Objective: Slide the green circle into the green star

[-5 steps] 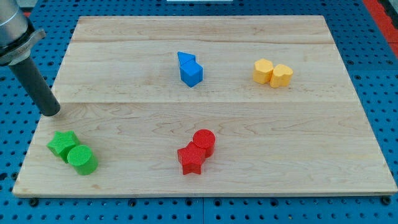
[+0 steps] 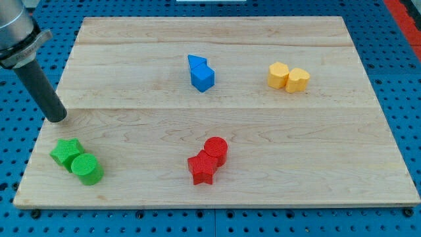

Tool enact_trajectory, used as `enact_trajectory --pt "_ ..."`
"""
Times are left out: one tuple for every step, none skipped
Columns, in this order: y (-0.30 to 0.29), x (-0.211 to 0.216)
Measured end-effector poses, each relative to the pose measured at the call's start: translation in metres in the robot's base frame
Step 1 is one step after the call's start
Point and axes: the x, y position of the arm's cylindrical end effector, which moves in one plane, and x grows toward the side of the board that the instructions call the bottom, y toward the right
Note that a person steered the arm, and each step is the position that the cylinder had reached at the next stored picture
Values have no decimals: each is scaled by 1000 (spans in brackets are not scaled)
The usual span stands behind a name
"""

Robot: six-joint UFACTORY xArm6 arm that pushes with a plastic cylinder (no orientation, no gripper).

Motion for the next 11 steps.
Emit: enact_trajectory --pt "59 -7" --pt "170 3" --pt "156 46" --pt "147 53" --pt "147 56" --pt "140 93" --pt "104 99" --pt "93 83" --pt "122 88" --pt "121 125" --pt "90 135"
